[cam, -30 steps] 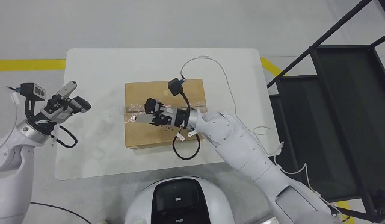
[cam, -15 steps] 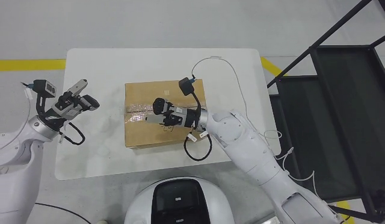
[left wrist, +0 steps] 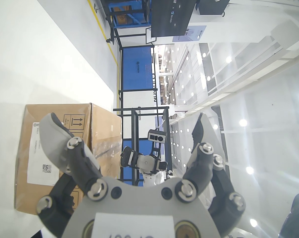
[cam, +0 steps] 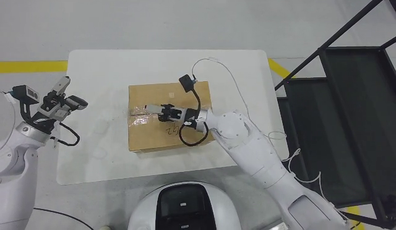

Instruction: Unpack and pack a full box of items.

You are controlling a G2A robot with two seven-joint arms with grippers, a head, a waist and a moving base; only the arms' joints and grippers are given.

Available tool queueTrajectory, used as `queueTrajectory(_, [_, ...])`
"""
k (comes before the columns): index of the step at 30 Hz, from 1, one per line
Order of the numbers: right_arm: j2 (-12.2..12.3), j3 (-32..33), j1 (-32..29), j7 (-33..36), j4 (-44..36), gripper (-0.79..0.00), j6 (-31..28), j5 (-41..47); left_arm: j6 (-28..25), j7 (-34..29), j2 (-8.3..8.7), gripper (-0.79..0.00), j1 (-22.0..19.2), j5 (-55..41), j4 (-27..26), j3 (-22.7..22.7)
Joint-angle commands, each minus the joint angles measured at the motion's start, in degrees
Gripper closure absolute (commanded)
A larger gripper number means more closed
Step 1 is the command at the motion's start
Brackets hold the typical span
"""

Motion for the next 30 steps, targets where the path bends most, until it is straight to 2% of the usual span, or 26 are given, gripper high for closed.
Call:
queueTrajectory(1, [-0.4,-1.1,1.5,-1.0,1.4,-0.785,1.4,-0.2,0.0,0.0,0.0,-0.785,0.0,0.0,0.0,0.0])
queueTrajectory(8, [-2.3,-5.4,6.2,-4.5,8.5,-0.785,1.4,-0.6,0.0,0.0,0.0,-0.785,0.0,0.0,0.0,0.0])
queueTrajectory(15, [-4.4,-8.9,9.8,-6.5,12.3,-0.785,1.8,1.3,0.0,0.0,0.0,-0.785,0.0,0.0,0.0,0.0])
queueTrajectory(22, [-7.2,-13.6,13.2,-8.3,15.0,-0.785,3.9,3.7,0.0,0.0,0.0,-0.785,0.0,0.0,0.0,0.0])
queueTrajectory(30, [-10.4,-17.3,16.5,-9.4,20.2,-0.785,2.5,6.2,0.0,0.0,0.0,-0.785,0.0,0.0,0.0,0.0])
